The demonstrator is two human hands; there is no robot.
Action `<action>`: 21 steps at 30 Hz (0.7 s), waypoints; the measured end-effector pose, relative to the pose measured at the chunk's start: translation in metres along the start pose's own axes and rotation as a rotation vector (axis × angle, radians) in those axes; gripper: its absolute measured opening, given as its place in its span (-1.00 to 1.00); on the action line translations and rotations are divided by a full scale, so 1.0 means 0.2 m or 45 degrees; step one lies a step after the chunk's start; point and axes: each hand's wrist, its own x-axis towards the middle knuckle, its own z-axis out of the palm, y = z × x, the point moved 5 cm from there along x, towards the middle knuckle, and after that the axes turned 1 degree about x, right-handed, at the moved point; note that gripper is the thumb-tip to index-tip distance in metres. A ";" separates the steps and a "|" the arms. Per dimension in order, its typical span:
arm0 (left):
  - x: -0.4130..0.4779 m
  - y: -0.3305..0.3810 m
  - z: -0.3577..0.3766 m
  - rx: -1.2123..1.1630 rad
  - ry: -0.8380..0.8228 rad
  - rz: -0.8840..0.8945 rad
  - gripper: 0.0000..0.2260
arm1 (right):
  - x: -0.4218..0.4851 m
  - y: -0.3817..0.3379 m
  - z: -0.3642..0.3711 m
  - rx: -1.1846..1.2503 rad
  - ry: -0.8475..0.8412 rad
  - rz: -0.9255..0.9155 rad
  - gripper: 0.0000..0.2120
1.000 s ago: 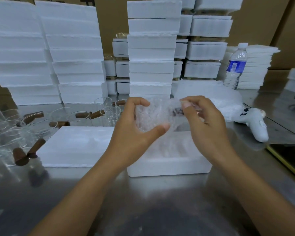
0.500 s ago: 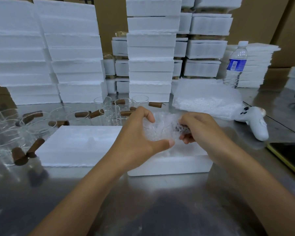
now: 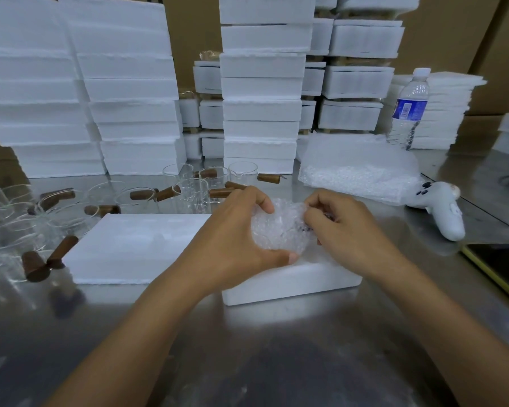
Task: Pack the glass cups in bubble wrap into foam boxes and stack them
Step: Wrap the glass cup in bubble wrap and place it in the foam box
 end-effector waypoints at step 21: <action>0.00 -0.05 0.01 0.103 -0.088 -0.087 -0.53 | 0.02 0.05 0.03 0.033 -0.026 0.014 -0.86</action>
